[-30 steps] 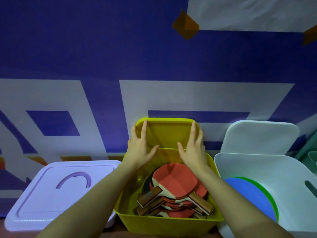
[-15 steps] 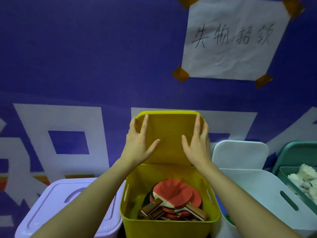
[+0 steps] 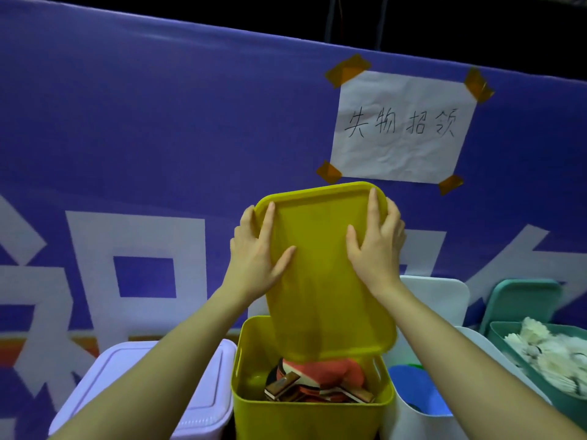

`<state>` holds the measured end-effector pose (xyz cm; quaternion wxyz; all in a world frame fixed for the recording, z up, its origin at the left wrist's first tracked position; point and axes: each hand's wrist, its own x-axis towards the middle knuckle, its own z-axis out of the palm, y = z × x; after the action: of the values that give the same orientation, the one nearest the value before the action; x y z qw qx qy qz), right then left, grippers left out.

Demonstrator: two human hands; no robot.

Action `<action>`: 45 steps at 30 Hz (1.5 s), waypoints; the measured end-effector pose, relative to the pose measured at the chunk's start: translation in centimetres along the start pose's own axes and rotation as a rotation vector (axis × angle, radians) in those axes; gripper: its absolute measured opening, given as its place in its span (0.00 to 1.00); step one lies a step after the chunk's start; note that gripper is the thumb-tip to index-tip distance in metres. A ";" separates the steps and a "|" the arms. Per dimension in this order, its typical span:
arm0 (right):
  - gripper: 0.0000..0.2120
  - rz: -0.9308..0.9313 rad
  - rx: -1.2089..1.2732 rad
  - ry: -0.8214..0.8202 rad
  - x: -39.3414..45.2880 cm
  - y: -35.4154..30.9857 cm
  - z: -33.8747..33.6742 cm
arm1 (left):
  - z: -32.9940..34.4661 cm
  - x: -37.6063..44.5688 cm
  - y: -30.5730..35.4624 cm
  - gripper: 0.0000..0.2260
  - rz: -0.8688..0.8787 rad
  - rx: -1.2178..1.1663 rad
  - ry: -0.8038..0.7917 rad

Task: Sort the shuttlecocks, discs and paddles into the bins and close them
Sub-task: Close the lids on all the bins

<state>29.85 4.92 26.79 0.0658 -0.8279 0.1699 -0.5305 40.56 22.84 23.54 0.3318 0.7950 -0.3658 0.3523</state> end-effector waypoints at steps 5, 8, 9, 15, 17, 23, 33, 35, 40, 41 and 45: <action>0.31 -0.004 -0.044 -0.104 -1.4 0.1 0.7 | 0.5 -2.4 -0.4 0.38 -0.087 -0.003 -0.065; 0.32 -0.011 -0.078 -0.202 -3.3 0.6 1.9 | 1.3 -4.5 -0.9 0.38 -0.161 0.040 -0.157; 0.32 -0.014 -0.086 -0.236 -4.1 0.7 2.3 | 1.7 -5.4 -1.2 0.39 -0.188 0.045 -0.186; 0.34 0.022 -0.093 -0.449 -9.0 2.0 6.3 | 4.7 -10.5 -3.3 0.40 -0.314 0.073 -0.339; 0.33 0.025 -0.072 -0.507 -10.3 2.7 7.8 | 5.6 -11.7 -4.1 0.42 -0.333 0.091 -0.404; 0.30 0.043 -0.098 -0.651 -13.0 4.5 12.2 | 7.9 -14.3 -6.4 0.38 -0.334 0.099 -0.487; 0.22 0.041 -0.124 -0.984 -15.8 6.1 15.7 | 10.0 -16.7 -7.4 0.32 -0.492 0.238 -0.732; 0.21 0.011 -0.090 -1.051 -16.6 5.7 15.3 | 10.1 -16.8 -7.3 0.28 -0.494 0.247 -0.732; 0.24 -0.064 -0.035 -1.138 -18.4 3.5 11.6 | 9.4 -17.7 -6.7 0.26 -0.547 0.205 -0.698; 0.26 -0.077 -0.035 -1.167 -18.9 3.1 10.7 | 9.1 -18.1 -6.7 0.26 -0.566 0.203 -0.675; 0.39 -0.131 -0.068 -1.267 -20.5 1.1 7.8 | 7.6 -19.7 -6.8 0.26 -0.635 0.218 -0.628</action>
<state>28.80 10.52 5.55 0.0944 -0.9914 0.0638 0.0650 38.96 27.21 1.92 0.2108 0.9662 -0.1480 0.0115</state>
